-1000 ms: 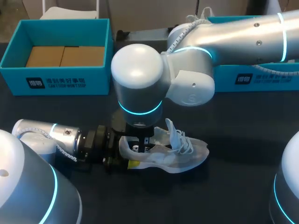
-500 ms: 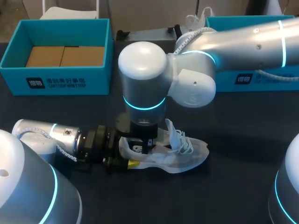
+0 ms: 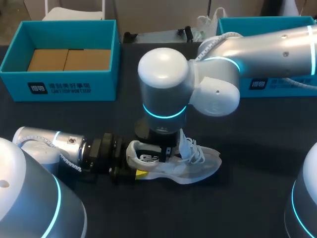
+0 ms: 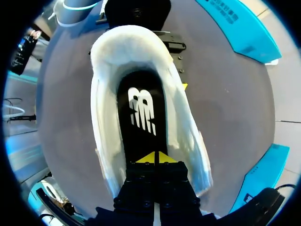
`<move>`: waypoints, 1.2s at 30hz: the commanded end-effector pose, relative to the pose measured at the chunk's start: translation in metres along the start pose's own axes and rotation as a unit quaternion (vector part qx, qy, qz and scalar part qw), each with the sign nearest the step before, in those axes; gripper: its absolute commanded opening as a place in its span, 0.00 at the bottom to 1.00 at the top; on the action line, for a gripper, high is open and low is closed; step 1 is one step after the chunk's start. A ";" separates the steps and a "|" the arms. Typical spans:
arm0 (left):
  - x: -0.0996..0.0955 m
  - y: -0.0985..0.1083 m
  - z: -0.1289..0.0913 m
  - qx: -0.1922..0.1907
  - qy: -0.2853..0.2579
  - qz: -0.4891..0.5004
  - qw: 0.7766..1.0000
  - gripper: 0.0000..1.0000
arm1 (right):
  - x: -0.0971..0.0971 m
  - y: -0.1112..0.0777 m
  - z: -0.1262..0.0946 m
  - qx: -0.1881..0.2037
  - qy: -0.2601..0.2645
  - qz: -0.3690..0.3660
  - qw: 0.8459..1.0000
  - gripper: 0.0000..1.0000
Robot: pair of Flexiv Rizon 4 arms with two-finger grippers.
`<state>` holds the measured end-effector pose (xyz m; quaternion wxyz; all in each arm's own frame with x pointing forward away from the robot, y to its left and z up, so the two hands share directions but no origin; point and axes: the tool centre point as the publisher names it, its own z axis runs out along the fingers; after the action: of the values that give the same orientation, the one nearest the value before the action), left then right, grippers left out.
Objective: Take the shoe out of the shoebox, open the shoe tongue, remove and reinsert the insole, then place the shoe into the shoebox
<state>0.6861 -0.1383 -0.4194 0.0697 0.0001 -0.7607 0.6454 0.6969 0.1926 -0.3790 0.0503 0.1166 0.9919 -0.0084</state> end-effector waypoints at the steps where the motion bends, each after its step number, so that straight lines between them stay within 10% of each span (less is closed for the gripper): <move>1: 0.001 0.000 0.000 0.001 -0.001 0.000 1.000 0.00 | -0.004 -0.014 -0.004 -0.011 -0.001 0.004 1.000 0.09; 5: 0.001 0.000 0.000 0.001 -0.001 0.000 1.000 0.00 | -0.009 -0.016 0.001 -0.017 0.001 0.007 1.000 0.32; 36: 0.001 0.000 0.000 0.001 -0.001 0.000 1.000 0.00 | 0.007 0.009 0.043 -0.018 0.079 -0.033 0.996 0.36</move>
<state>0.6856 -0.1379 -0.4206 0.0697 0.0002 -0.7609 0.6451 0.6950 0.1969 -0.4074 -0.0106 0.0859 0.9960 0.0209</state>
